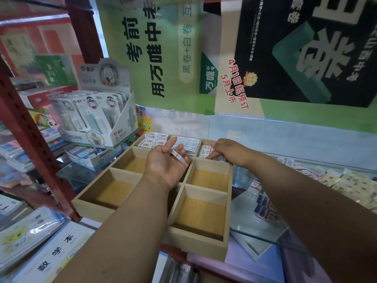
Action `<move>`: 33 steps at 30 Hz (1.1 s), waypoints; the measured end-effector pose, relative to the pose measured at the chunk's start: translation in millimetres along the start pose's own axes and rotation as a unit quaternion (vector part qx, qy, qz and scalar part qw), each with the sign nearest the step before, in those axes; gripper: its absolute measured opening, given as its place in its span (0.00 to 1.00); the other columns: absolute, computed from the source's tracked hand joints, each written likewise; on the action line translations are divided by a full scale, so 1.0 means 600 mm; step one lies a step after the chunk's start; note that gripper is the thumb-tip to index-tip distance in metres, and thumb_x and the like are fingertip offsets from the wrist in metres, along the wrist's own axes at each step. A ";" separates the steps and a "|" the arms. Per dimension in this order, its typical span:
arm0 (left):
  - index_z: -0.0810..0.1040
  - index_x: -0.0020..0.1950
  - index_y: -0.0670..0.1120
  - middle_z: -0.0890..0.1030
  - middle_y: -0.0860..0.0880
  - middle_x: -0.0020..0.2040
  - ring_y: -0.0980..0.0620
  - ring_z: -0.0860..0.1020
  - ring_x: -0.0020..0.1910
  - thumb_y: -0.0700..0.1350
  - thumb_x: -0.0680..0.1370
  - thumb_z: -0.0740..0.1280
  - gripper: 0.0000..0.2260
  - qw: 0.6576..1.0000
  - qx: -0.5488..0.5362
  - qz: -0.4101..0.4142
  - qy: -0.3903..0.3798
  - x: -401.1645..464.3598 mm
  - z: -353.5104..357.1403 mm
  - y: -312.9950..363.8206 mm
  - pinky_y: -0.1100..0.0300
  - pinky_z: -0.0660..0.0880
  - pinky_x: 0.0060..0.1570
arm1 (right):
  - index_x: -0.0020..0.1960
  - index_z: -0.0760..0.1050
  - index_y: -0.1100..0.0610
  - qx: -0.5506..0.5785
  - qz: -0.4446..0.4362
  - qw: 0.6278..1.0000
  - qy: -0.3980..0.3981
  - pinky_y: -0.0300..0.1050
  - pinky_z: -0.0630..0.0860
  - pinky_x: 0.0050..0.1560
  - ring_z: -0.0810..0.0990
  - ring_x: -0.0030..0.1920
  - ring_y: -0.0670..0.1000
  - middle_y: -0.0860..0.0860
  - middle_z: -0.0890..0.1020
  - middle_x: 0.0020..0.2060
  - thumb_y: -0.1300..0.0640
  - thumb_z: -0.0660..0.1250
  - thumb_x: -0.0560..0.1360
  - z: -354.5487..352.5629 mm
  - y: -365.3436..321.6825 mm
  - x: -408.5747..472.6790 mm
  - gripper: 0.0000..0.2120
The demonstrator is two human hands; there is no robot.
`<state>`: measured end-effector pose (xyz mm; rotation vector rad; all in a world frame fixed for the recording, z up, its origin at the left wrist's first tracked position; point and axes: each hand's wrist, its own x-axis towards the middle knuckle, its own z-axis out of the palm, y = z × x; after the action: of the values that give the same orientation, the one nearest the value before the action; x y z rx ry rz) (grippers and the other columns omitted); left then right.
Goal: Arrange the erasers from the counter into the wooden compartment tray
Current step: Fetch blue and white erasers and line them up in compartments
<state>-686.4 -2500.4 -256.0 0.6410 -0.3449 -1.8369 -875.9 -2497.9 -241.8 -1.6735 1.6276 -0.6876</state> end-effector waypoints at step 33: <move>0.71 0.60 0.39 0.77 0.38 0.54 0.43 0.79 0.52 0.43 0.82 0.60 0.10 0.999 0.042 -0.003 -0.002 0.006 0.007 -0.006 0.44 0.77 0.48 | 0.45 0.83 0.59 -0.263 0.010 0.943 0.202 0.41 0.73 0.45 0.80 0.47 0.53 0.52 0.83 0.45 0.56 0.77 0.67 -0.042 -0.009 0.002 0.10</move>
<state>-692.3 -2502.9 -255.4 0.6953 -0.4249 -1.8373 -892.2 -2502.1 -222.3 -1.9689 2.2695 -0.6511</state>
